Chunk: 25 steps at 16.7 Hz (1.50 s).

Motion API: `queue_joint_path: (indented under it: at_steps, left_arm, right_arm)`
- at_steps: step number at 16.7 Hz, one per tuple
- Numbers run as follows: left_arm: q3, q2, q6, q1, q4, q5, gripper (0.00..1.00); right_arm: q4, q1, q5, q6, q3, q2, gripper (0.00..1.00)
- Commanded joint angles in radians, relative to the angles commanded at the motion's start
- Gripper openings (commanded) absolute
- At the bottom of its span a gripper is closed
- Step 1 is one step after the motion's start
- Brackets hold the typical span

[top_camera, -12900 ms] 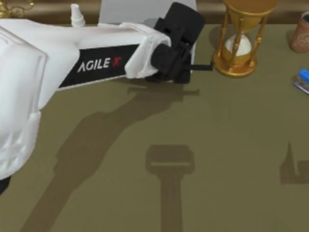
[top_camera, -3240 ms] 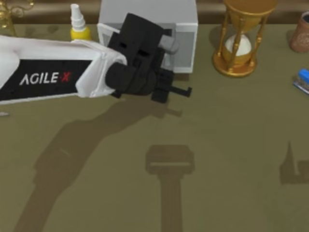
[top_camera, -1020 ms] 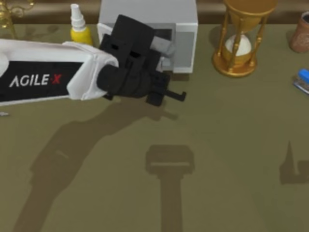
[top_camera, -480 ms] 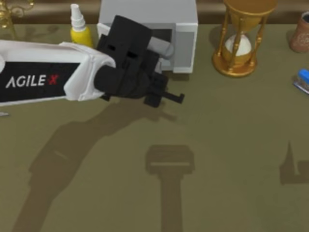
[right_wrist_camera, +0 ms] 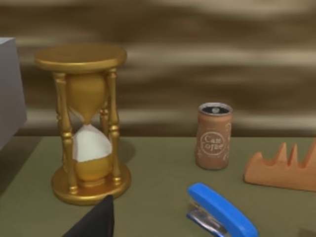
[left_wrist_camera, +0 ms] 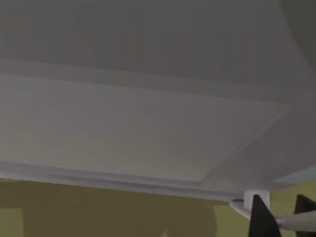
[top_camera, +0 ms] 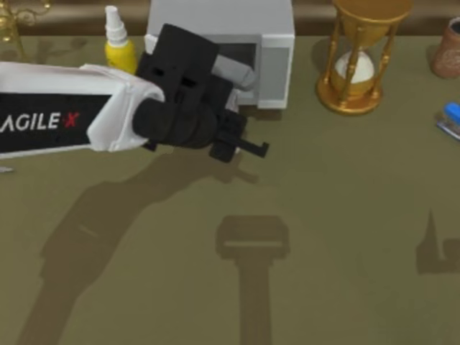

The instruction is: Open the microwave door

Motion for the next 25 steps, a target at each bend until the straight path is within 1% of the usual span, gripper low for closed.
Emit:
queue_joint_path:
  at_steps: [21, 22, 25]
  left_arm:
    - [0.000, 0.000, 0.000, 0.000, 0.000, 0.000, 0.00]
    - [0.002, 0.001, -0.006, -0.008, -0.001, 0.008, 0.00]
    - [-0.012, -0.006, 0.016, 0.002, -0.001, 0.022, 0.00]
  right_arm:
    - [0.000, 0.000, 0.000, 0.000, 0.000, 0.000, 1.00]
    - [0.000, 0.000, 0.000, 0.000, 0.000, 0.000, 1.00]
    - [0.000, 0.000, 0.000, 0.000, 0.000, 0.000, 1.00]
